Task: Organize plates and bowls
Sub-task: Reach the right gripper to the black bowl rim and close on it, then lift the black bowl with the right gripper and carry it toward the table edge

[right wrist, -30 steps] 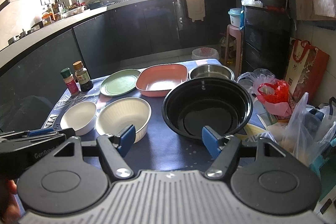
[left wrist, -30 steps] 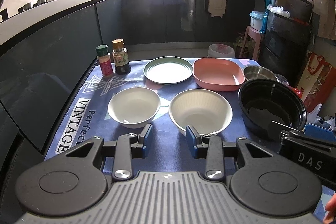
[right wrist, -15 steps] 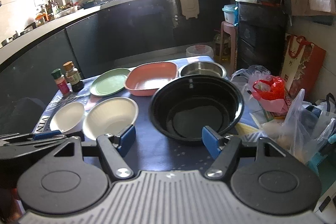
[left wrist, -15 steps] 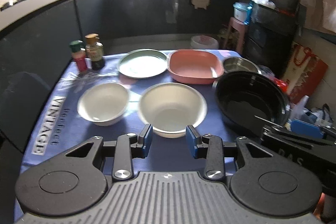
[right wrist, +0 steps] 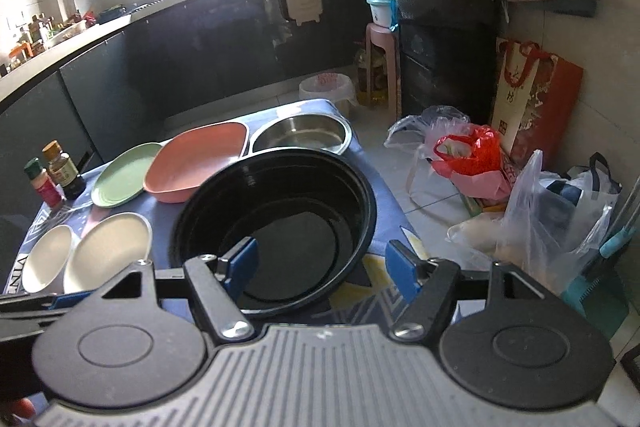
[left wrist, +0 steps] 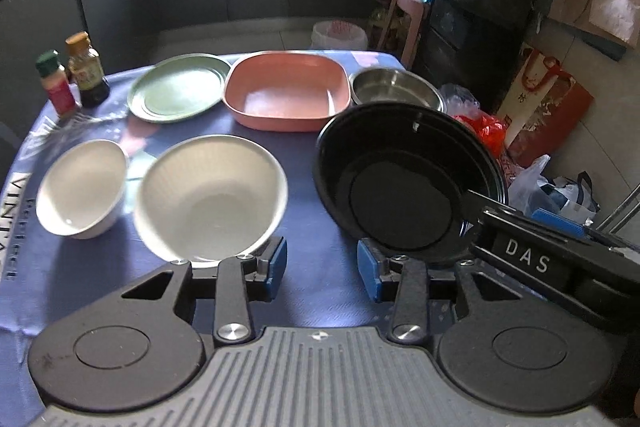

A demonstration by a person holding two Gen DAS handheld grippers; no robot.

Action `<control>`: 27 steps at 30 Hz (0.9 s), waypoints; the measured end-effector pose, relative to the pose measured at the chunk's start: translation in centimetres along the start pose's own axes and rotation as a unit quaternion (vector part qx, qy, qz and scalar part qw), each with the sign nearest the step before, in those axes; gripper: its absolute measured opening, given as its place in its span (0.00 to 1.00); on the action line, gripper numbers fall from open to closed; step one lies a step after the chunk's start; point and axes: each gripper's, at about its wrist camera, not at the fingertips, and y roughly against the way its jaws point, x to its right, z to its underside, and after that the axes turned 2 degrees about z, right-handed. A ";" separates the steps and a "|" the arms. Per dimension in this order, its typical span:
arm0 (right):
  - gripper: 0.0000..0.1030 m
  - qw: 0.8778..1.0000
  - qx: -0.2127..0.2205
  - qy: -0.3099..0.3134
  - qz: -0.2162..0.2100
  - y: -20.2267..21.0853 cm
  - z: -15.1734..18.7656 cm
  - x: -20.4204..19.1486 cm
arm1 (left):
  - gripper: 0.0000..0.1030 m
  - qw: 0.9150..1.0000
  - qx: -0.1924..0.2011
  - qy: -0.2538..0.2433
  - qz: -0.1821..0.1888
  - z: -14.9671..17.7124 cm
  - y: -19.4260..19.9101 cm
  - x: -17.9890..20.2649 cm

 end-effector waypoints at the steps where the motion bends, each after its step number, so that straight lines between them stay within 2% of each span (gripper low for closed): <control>1: 1.00 1.000 -0.001 -0.003 -0.003 -0.3 -0.2 0.2 | 0.36 1.000 -0.004 0.004 0.001 -0.3 -0.4 0.0; 7: 1.00 0.999 -0.013 -0.036 -0.020 -2.7 -1.4 2.3 | 0.36 0.999 -0.020 0.036 0.001 -1.8 -2.4 -0.2; 14: 1.00 0.997 -0.038 -0.055 -0.045 -4.4 -2.6 3.7 | 0.36 0.998 -0.038 0.050 0.000 -2.9 -4.5 -0.2; 19: 1.00 0.996 -0.054 -0.058 -0.046 -5.5 -2.9 4.0 | 0.36 0.998 -0.047 0.047 -0.011 -3.1 -5.6 0.1; 26: 1.00 0.995 -0.074 -0.055 -0.045 -6.1 -2.7 4.0 | 0.33 0.998 -0.046 0.036 -0.008 -3.0 -6.4 0.2; 27: 0.36 0.995 -0.072 -0.052 -0.044 -6.0 -2.7 4.0 | 0.27 0.999 -0.042 0.030 -0.008 -3.0 -6.4 0.3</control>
